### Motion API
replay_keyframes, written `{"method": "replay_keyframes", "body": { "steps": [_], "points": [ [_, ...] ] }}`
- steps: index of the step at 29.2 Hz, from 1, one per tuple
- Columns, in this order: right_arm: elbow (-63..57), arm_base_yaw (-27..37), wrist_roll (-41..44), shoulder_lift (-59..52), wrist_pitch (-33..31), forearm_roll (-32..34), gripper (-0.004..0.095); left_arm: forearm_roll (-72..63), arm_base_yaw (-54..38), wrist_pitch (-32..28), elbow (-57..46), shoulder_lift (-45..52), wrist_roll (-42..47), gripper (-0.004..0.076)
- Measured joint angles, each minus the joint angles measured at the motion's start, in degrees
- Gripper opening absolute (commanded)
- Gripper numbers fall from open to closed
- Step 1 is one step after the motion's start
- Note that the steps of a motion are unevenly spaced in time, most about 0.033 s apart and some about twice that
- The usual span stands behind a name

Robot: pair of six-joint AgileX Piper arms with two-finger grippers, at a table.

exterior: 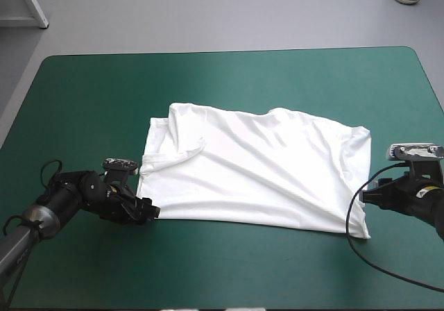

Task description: Fold the cloth

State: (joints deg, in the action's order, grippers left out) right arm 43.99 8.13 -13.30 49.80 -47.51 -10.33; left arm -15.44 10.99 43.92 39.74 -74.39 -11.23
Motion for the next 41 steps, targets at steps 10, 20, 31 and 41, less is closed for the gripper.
{"method": "replay_keyframes", "body": {
  "steps": [10,20,31,41],
  "points": [
    [0.0,0.0,0.0,0.0,0.4,0.0,0.0458,0.6,0.0,1.1,0.0,-0.3,-1.5,0.0101],
    [-0.1,0.0,0.0,0.0,-1.2,0.4,0.0441,1.0,0.0,0.0,0.0,-0.3,-3.1,0.0019],
    [-4.0,0.0,-0.9,5.3,-7.0,0.5,0.0447,1.0,0.0,-0.9,0.0,-0.4,-3.3,0.0019],
    [-6.5,0.0,-5.8,11.6,-7.2,-6.9,0.0522,1.0,0.0,-0.7,0.0,-0.4,-3.3,0.0019]
  ]
}}
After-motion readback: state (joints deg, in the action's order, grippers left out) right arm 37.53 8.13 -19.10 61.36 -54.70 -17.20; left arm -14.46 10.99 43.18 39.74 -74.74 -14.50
